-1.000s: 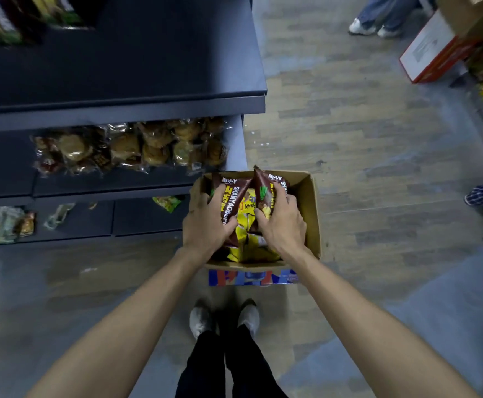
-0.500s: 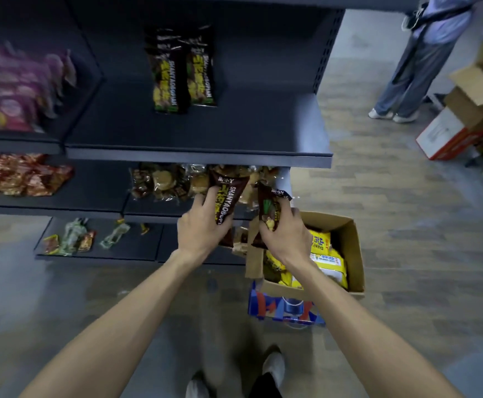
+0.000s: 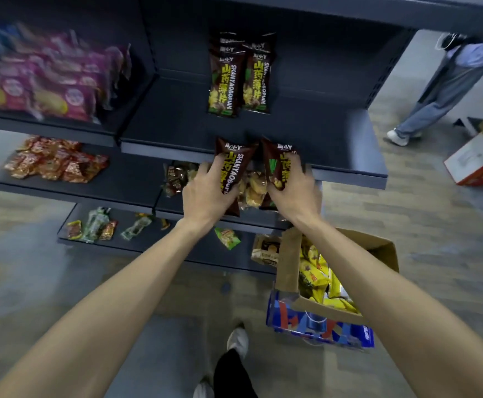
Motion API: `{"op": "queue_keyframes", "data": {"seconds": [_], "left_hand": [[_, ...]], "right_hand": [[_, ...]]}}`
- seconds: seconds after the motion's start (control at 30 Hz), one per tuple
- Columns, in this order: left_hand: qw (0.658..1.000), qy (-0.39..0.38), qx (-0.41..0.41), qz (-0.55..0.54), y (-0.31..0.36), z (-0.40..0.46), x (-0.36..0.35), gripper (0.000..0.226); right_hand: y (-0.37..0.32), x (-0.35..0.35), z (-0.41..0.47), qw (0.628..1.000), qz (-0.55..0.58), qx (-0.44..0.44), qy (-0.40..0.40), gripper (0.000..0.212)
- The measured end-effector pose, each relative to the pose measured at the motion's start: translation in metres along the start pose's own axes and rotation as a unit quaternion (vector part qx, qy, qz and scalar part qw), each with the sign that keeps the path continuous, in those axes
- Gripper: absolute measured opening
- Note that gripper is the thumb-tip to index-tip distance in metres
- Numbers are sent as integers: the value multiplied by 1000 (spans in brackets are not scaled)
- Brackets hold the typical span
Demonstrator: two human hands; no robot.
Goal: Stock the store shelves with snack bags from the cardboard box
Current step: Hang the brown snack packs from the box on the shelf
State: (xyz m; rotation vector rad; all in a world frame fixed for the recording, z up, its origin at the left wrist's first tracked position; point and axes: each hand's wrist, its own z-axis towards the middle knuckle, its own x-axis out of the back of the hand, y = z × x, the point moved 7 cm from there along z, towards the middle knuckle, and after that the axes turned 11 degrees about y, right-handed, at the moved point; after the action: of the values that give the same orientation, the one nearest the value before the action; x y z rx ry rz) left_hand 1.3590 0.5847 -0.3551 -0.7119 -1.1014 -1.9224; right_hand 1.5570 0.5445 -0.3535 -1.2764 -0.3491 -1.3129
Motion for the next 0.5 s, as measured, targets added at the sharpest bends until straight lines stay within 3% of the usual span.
{"op": "queue_keyframes", "data": {"seconds": [0.2, 0.5], "left_hand": [[1000, 27, -7, 13, -16, 69, -22, 55], [994, 80, -6, 69, -27, 179, -66, 61]], "right_hand": [[-17, -45, 83, 999, 47, 2, 5, 62], [-55, -92, 203, 993, 50, 36, 104, 67]]}}
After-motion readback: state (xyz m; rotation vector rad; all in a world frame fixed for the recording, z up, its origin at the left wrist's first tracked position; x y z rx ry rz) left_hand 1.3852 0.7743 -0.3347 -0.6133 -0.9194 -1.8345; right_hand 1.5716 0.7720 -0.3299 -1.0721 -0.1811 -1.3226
